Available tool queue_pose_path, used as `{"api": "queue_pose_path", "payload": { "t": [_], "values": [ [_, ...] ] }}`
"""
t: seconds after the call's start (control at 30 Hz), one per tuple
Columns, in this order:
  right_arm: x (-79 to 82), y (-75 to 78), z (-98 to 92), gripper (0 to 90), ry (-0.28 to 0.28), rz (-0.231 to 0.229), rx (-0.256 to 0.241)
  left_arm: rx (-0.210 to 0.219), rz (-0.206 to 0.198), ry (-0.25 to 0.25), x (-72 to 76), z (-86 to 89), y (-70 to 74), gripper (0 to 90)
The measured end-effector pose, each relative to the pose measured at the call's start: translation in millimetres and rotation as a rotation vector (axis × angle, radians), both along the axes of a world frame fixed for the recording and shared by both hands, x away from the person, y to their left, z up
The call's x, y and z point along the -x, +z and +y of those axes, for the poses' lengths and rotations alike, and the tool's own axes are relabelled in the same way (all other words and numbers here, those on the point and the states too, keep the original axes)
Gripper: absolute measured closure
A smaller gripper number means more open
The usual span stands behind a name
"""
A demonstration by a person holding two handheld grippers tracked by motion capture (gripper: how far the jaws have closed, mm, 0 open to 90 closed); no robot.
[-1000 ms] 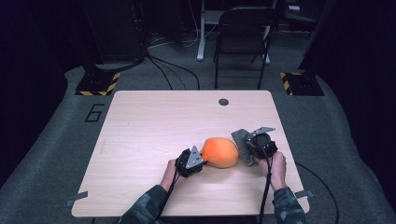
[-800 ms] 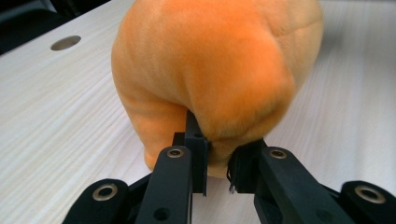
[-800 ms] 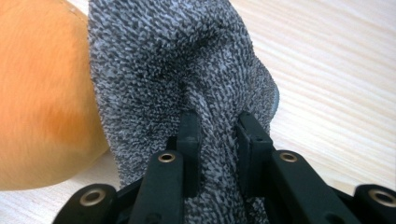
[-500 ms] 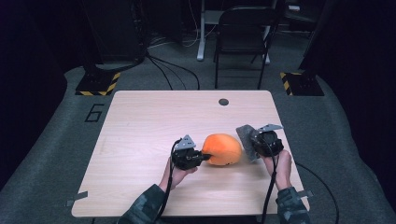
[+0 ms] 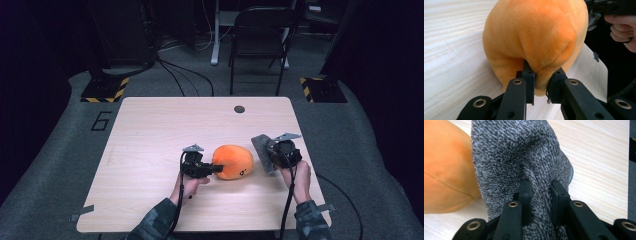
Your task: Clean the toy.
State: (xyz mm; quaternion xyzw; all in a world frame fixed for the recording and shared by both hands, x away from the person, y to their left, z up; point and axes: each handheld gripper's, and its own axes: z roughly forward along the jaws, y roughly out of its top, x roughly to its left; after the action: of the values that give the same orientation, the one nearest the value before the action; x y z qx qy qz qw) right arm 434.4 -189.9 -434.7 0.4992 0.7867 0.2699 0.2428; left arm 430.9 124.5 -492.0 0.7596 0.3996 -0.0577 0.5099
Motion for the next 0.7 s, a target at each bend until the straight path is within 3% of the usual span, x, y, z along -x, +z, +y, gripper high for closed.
{"api": "queue_pose_path", "payload": {
  "t": [0.17, 0.4, 0.6, 0.7],
  "values": [
    [10.1, 22.0, 12.7, 73.9, 0.038, -0.043, -0.045, -0.002, -0.005, 0.012, 2.2, -3.4, 2.2, 78.2],
    [31.5, 53.5, 55.8, 73.5, 0.186, -0.112, -0.084, -0.038, -0.044, 0.013, 5.3, -7.3, 6.4, 77.0],
    [38.0, 51.8, 86.4, 73.2, 0.279, -0.095, -0.083, -0.057, -0.072, 0.008, 8.7, -11.2, 8.7, 76.4],
    [39.6, 48.1, 95.0, 73.1, 0.287, -0.095, -0.082, -0.065, -0.084, -0.004, 9.1, -11.6, 9.4, 76.4]
  ]
}}
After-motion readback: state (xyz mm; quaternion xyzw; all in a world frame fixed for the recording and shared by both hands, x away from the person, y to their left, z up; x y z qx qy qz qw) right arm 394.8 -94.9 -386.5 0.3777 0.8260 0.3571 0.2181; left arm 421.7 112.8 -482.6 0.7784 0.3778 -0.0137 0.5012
